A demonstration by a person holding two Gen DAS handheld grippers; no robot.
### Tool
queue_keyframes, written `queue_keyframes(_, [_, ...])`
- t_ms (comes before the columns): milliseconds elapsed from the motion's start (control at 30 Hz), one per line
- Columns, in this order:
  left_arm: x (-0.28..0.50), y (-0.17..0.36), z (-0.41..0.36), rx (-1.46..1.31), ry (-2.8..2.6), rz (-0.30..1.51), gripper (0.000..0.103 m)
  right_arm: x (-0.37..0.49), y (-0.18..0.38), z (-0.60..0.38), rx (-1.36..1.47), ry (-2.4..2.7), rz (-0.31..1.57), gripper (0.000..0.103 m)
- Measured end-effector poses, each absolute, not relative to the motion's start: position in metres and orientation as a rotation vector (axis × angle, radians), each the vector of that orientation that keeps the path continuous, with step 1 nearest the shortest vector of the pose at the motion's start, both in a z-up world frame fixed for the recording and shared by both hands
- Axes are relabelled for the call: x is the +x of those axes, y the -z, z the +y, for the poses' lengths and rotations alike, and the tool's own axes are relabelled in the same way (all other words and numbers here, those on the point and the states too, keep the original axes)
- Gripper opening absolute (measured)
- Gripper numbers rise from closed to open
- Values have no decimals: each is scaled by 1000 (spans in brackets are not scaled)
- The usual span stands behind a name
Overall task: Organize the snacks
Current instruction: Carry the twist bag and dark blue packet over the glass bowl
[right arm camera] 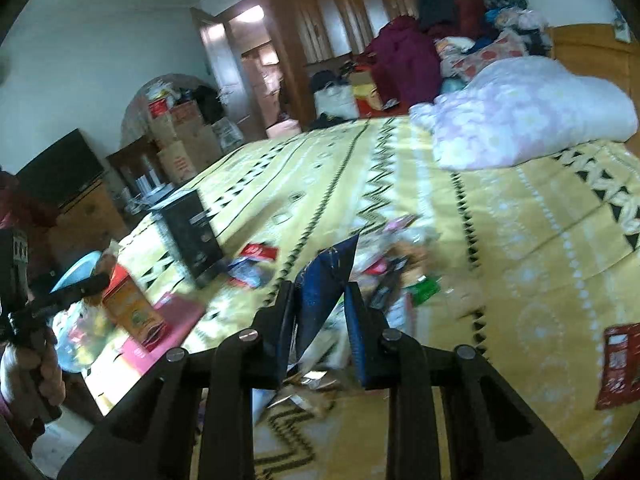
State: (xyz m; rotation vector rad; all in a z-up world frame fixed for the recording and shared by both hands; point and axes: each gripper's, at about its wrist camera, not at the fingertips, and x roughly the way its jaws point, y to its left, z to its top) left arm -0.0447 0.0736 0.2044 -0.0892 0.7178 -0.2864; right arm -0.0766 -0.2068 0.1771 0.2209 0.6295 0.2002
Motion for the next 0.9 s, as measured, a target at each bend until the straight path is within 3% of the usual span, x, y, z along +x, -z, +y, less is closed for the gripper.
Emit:
queue_keyframes(433, [-66, -174, 87, -110, 271, 800, 34, -83, -22, -224, 294, -133, 1031, 28])
queue_keyframes(600, [-68, -180, 94, -113, 258, 785, 34, -83, -16, -225, 273, -110, 1036, 28])
queue_keyframes(900, [-65, -183, 101, -124, 255, 767, 34, -88, -26, -223, 271, -69, 1014, 50])
